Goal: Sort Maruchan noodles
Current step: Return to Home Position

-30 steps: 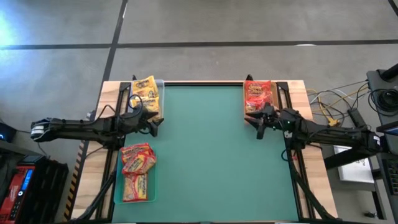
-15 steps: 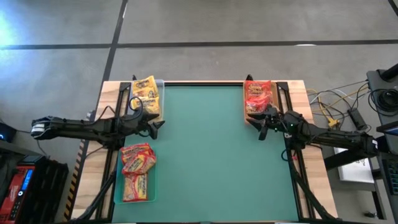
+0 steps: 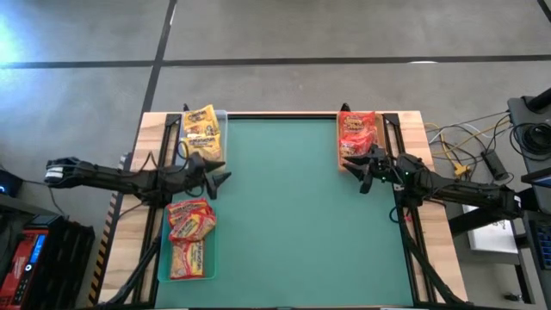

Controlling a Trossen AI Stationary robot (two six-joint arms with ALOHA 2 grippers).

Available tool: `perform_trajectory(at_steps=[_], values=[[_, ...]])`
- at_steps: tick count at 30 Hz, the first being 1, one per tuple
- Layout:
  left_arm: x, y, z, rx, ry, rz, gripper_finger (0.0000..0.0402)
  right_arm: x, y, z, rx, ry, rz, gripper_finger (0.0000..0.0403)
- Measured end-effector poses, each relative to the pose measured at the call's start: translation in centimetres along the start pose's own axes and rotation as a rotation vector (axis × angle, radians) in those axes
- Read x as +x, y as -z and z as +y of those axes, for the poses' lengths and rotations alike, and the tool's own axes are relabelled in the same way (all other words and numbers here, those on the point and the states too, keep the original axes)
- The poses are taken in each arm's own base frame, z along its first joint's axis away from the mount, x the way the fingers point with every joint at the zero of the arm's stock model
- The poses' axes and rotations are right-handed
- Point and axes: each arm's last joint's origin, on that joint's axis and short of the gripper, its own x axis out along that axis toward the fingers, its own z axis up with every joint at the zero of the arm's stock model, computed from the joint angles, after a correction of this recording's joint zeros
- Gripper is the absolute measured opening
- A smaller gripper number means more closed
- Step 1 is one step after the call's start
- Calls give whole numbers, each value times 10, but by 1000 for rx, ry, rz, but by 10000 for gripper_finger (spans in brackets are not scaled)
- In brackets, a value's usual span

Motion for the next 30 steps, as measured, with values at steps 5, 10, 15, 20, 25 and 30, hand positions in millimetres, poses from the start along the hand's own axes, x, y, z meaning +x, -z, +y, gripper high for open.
perform_trajectory(at_steps=[5, 10, 15, 20, 25, 30], values=[[-2, 10, 3, 16, 28, -45, 233, 0, 1, 0, 0, 3, 11, 132], [-3, 13, 3, 59, 48, -69, 233, 0, 8, -2, 3, 22, 77, 132], [-2, 14, 3, 79, 47, -59, 233, 0, 12, -4, 5, 36, 127, 132], [0, 15, 3, 22, 42, -41, 233, 0, 14, -4, 4, 41, 144, 132], [1, 15, 1, -16, 38, -29, 233, 0, 14, -4, 5, 41, 143, 132], [3, 13, 0, -13, 32, -21, 233, 0, 14, -4, 4, 42, 145, 132]])
